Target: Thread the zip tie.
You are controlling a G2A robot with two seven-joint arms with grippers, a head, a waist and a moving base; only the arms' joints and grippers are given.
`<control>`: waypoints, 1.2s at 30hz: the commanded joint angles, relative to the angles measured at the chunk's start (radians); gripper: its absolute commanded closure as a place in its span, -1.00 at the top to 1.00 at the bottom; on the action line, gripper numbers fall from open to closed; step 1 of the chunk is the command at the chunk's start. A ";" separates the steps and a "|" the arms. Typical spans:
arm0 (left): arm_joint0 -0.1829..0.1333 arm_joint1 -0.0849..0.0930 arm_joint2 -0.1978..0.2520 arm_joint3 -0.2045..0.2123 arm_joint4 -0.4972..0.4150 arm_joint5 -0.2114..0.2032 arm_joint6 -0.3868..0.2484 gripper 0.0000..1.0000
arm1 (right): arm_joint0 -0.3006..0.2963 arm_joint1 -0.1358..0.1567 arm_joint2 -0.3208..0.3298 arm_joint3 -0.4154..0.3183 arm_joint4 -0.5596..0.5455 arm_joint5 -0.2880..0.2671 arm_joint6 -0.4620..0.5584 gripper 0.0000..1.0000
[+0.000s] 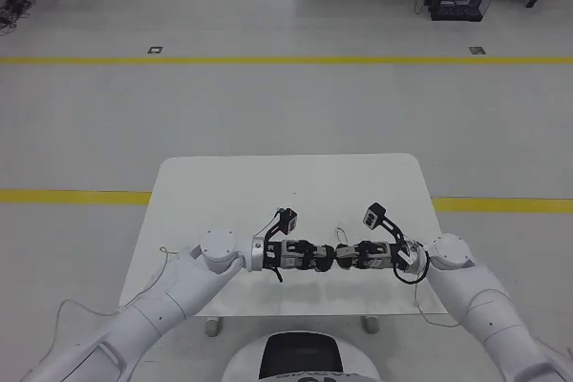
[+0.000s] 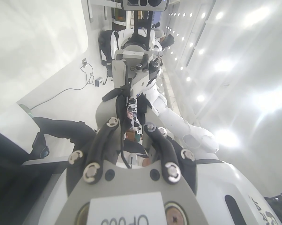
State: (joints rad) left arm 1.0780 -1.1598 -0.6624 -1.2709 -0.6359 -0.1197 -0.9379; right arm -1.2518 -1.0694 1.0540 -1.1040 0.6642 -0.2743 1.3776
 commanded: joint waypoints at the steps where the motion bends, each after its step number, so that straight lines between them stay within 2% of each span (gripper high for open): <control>1: 0.000 0.000 -0.001 0.000 0.001 0.000 0.002 -0.78 | 0.000 0.000 0.001 -0.001 0.000 -0.002 0.003 -1.00; 19: 0.003 -0.003 -0.005 0.005 0.000 0.006 0.005 -0.88 | -0.002 -0.001 0.003 -0.004 0.002 -0.011 0.012 -1.00; 27: 0.003 -0.004 -0.006 0.006 0.003 0.007 0.004 -0.82 | -0.001 -0.001 0.000 -0.005 0.000 -0.010 0.012 -1.00; 32: 0.004 -0.005 -0.007 0.005 0.004 0.008 0.003 -0.86 | -0.001 0.000 -0.001 -0.005 0.000 -0.009 0.012 -1.00; 36: 0.004 -0.005 -0.007 0.004 0.005 0.008 0.002 -1.00 | -0.003 0.000 0.000 -0.003 0.001 -0.009 0.012 -1.00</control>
State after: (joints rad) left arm 1.0820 -1.1647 -0.6695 -1.2665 -0.6312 -0.1113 -0.9349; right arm -1.2540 -1.0694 1.0539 -1.1078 0.6648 -0.2832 1.3900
